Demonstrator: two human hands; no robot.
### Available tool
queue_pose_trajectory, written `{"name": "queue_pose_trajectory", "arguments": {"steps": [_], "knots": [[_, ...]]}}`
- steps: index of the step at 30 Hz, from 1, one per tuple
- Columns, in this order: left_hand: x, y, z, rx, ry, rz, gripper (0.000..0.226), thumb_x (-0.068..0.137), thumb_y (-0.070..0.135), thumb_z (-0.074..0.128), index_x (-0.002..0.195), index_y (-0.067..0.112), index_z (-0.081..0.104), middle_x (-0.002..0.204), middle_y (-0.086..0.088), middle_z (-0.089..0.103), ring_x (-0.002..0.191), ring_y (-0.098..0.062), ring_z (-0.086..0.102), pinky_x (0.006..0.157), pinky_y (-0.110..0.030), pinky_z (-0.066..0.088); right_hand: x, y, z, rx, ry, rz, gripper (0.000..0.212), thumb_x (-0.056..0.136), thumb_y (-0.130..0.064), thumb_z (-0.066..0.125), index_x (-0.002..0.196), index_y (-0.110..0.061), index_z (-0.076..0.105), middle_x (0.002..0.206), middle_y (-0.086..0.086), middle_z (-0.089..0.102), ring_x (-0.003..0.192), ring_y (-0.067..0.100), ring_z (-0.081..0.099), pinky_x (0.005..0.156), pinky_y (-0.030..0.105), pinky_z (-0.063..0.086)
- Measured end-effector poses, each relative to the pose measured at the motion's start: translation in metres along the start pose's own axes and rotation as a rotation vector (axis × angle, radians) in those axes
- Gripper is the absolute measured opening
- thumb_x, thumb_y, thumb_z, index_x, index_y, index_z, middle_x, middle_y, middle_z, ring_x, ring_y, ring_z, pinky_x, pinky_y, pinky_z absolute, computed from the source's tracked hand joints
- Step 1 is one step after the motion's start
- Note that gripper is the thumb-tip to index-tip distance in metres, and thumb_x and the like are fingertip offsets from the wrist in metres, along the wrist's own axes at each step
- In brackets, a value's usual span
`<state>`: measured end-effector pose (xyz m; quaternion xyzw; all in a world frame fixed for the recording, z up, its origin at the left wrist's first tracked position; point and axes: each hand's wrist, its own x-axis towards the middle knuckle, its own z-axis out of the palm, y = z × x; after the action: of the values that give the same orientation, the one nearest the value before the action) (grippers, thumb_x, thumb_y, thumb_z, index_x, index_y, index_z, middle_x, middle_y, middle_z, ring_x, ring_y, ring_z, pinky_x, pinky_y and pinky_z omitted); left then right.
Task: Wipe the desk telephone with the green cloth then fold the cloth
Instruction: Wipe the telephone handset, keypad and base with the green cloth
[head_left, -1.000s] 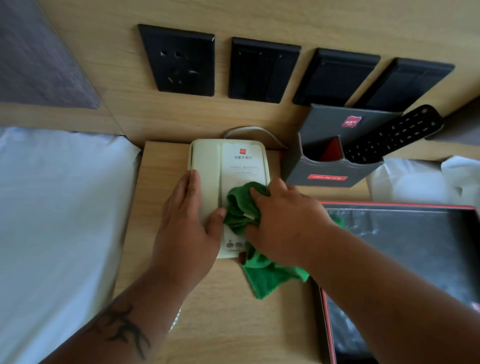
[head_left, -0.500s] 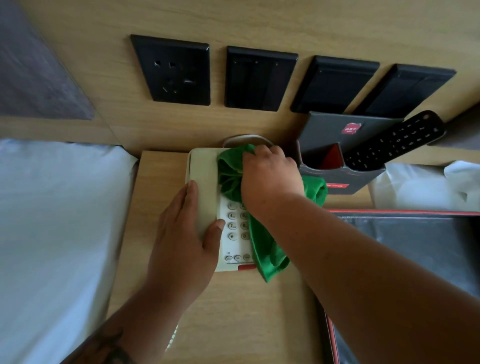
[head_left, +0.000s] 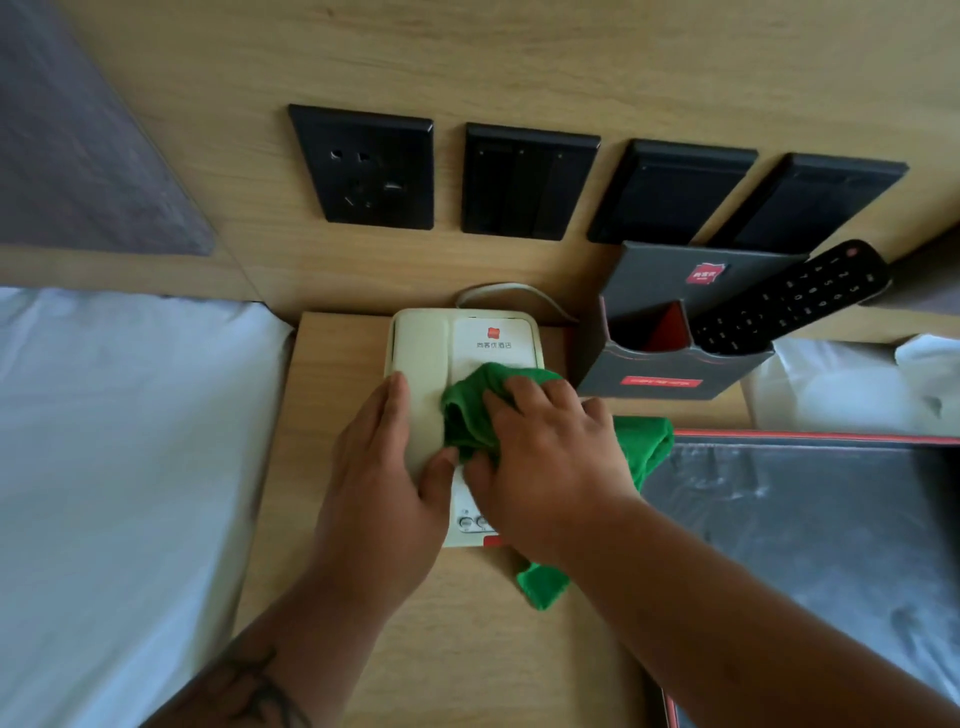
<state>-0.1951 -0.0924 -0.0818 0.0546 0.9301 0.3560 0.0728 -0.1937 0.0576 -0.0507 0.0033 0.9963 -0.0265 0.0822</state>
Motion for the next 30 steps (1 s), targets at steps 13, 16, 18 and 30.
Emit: {"name": "queue_pose_trajectory", "arguments": {"steps": [13,16,18,30], "knots": [[0.002,-0.001,0.004,-0.033,0.003,-0.011,0.079,0.094,0.039,0.057,0.158,0.028,0.012,0.164,0.006,0.021,0.147,-0.013,0.019,0.110,-0.020,0.016,0.075,-0.001,-0.016,-0.028,-0.039,0.111,0.047,0.087,-0.019,0.048,0.133,-0.022,0.053,0.135,0.007,0.042,0.119,0.031,0.040,0.087,0.045,0.039],[0.001,-0.001,0.003,-0.032,-0.008,-0.008,0.079,0.094,0.037,0.057,0.158,0.027,0.011,0.164,0.003,0.021,0.148,-0.016,0.020,0.111,-0.023,0.018,0.056,0.001,-0.014,-0.050,-0.064,-0.002,0.048,0.087,-0.020,0.050,0.135,-0.023,0.052,0.134,0.006,0.042,0.114,0.031,0.043,0.083,0.043,0.043],[0.001,0.000,0.003,-0.043,-0.015,-0.013,0.079,0.095,0.036,0.056,0.158,0.027,0.010,0.164,0.003,0.020,0.149,-0.016,0.019,0.111,-0.025,0.019,0.042,0.002,-0.011,-0.042,-0.083,-0.070,0.047,0.086,-0.021,0.052,0.133,-0.024,0.053,0.132,0.005,0.042,0.110,0.029,0.044,0.077,0.040,0.043],[0.000,-0.001,0.001,-0.021,-0.026,0.027,0.078,0.095,0.041,0.051,0.158,0.024,0.008,0.164,0.001,0.020,0.149,-0.020,0.019,0.113,-0.034,0.028,-0.020,0.009,-0.004,-0.016,-0.158,-0.191,0.048,0.090,-0.028,0.054,0.138,-0.027,0.047,0.120,0.002,0.041,0.096,0.024,0.048,0.066,0.036,0.050]]}}
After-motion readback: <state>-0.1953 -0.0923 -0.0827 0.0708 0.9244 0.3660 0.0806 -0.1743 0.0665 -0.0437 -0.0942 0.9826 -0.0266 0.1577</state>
